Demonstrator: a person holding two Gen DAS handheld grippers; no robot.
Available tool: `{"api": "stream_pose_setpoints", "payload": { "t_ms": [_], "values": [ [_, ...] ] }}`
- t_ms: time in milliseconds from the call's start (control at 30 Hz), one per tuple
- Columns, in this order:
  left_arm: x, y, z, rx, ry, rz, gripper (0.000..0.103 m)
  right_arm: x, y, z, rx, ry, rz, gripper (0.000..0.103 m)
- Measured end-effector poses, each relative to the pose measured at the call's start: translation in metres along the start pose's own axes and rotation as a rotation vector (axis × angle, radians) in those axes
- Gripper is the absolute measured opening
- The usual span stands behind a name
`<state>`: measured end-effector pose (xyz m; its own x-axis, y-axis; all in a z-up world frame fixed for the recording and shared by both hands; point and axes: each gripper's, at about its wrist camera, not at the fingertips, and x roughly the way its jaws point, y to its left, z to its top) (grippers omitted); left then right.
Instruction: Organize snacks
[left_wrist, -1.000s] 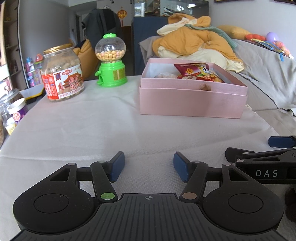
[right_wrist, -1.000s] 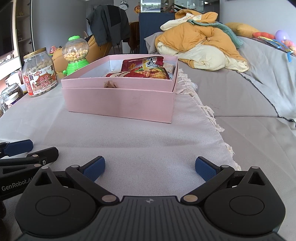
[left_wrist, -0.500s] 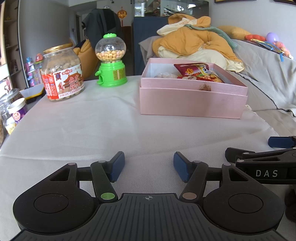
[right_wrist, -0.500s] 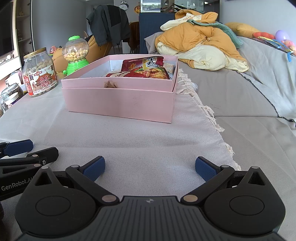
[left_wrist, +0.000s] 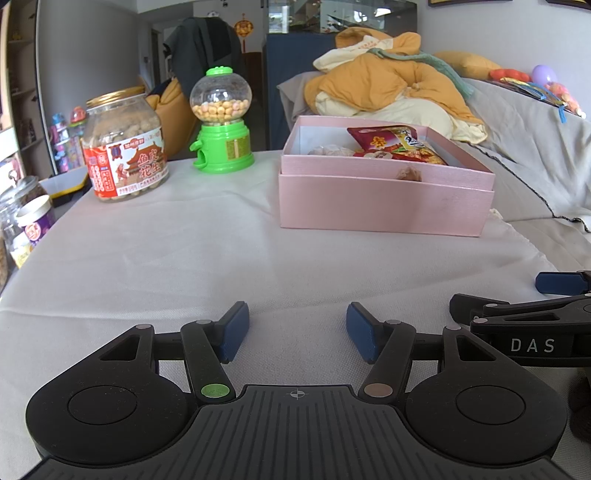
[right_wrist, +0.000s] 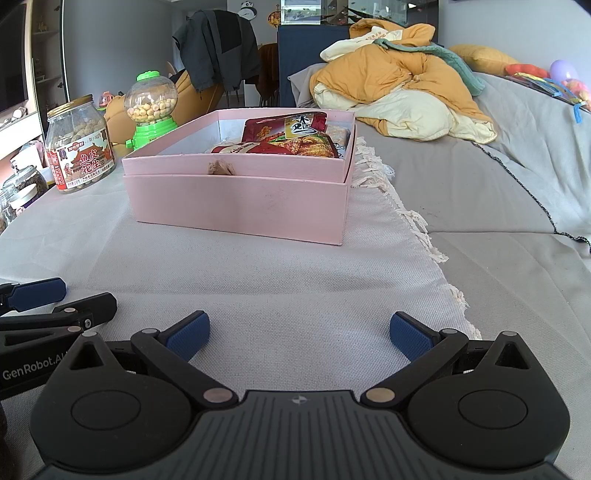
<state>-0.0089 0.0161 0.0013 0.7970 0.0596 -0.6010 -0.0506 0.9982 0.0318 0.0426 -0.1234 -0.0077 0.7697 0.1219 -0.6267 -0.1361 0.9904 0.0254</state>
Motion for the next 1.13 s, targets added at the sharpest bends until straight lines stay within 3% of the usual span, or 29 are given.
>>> {"api": "stream_pose_setpoints", "payload": {
  "t_ms": [1133],
  "values": [
    [-0.0016,-0.0023,0.0001,0.015,-0.002,0.01,0.064,-0.0002,0.0002,-0.0003,-0.002,0.0,-0.001,0.103]
  ]
}}
